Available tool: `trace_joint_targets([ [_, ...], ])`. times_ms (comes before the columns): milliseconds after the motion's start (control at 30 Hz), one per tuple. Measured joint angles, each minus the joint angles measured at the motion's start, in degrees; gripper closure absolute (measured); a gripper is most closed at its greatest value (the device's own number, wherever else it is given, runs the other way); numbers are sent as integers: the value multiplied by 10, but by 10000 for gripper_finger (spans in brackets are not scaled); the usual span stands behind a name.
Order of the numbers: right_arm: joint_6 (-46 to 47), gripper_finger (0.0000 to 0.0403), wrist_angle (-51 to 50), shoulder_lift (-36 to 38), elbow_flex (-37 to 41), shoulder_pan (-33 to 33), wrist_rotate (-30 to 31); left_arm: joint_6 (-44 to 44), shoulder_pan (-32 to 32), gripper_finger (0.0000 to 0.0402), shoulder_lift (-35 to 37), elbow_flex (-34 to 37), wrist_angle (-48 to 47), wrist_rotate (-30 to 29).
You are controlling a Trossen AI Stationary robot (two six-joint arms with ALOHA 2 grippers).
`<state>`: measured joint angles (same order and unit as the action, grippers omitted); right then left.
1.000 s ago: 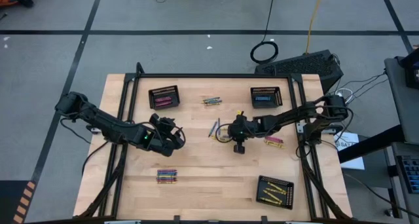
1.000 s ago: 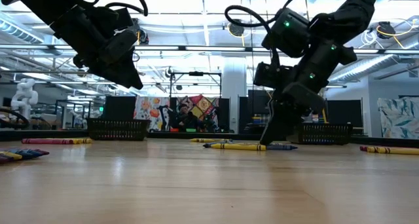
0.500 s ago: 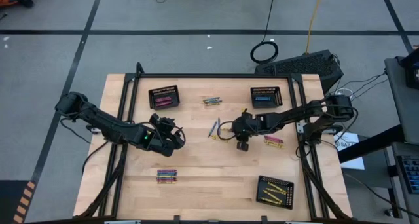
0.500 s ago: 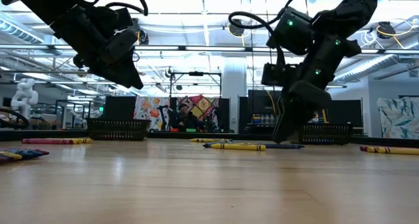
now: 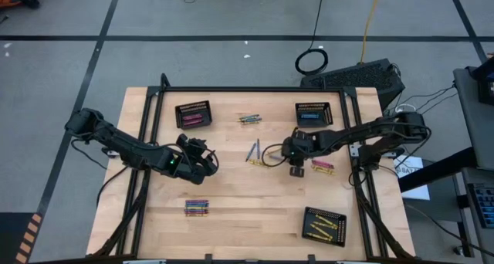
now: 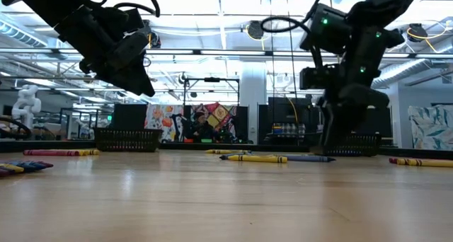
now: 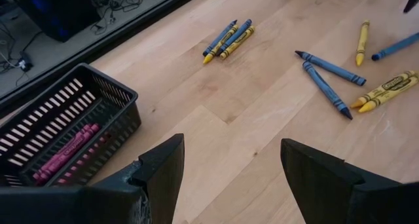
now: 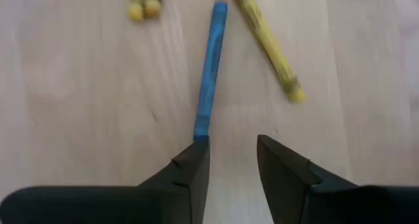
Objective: Sort crayons
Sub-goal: Put the blue crayon into the top right black bin
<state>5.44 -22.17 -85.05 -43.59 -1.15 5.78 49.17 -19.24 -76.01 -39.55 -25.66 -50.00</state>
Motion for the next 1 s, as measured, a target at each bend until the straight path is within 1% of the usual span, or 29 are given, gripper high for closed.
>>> trace_joint_targets([
  [167, 5, 291, 39, -20, 1, 0, -45, 0, 0, 146, 0, 0, 13, 0],
  [367, 9, 295, 98, -39, 18, 0, -46, 0, 0, 146, 0, 0, 13, 1],
  [567, 25, 330, 115, -39, 32, 3, -50, 0, 0, 146, 0, 0, 14, 0],
  [767, 14, 391, 113, -38, 36, 5, -44, 0, 0, 146, 0, 0, 15, 1],
  [900, 12, 396, 93, -27, 36, 11, -39, 0, 0, 146, 0, 0, 16, 1],
  [1000, 13, 400, 58, 2, 38, 16, -42, 0, 0, 146, 0, 0, 16, 1],
])
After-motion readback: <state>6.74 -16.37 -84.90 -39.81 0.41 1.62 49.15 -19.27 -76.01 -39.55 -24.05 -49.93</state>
